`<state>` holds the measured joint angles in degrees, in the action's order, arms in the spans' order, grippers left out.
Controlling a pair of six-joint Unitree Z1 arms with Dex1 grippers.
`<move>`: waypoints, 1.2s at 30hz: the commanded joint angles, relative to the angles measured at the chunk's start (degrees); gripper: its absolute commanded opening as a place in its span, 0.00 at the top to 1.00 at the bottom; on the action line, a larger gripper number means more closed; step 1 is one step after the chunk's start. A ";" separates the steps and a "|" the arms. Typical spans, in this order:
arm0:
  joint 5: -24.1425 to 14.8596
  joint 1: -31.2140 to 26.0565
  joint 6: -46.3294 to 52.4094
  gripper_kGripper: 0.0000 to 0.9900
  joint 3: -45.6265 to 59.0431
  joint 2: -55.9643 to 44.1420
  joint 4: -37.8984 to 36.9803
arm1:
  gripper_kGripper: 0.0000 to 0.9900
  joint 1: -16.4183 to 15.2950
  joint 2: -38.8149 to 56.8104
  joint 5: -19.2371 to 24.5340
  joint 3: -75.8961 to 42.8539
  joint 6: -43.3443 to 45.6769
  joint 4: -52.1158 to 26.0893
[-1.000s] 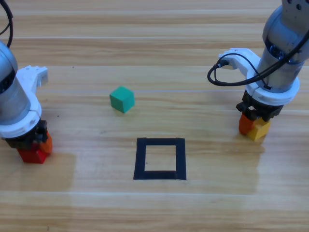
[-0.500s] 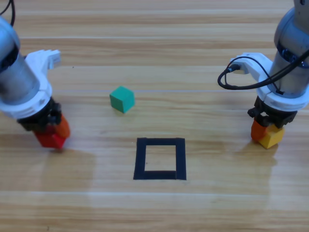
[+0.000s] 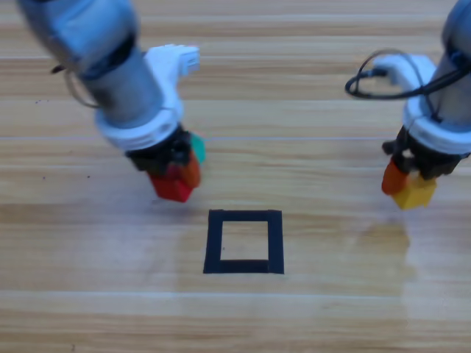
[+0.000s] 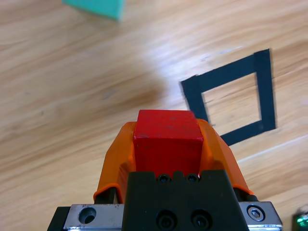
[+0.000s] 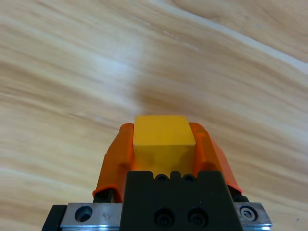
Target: Stack the blocks in the rectangular block: red at the bottom, yellow in the middle, green on top
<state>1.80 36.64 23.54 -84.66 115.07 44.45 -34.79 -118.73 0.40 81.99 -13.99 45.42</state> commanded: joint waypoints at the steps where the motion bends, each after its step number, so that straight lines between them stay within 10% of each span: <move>1: -3.91 7.74 6.79 1.00 -6.13 5.69 4.77 | 1.00 -3.97 11.06 4.70 -3.68 -10.97 0.63; 20: -6.81 12.49 32.01 1.00 -16.76 12.73 14.53 | 1.00 -7.58 5.88 6.11 -3.59 -18.79 0.81; 36: -8.40 16.09 34.74 1.00 -25.29 19.14 19.18 | 1.00 -7.58 5.08 7.51 -3.59 -18.35 0.89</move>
<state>-5.68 51.62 57.97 -110.31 131.45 63.29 -40.94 -109.28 6.86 79.58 -32.62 45.64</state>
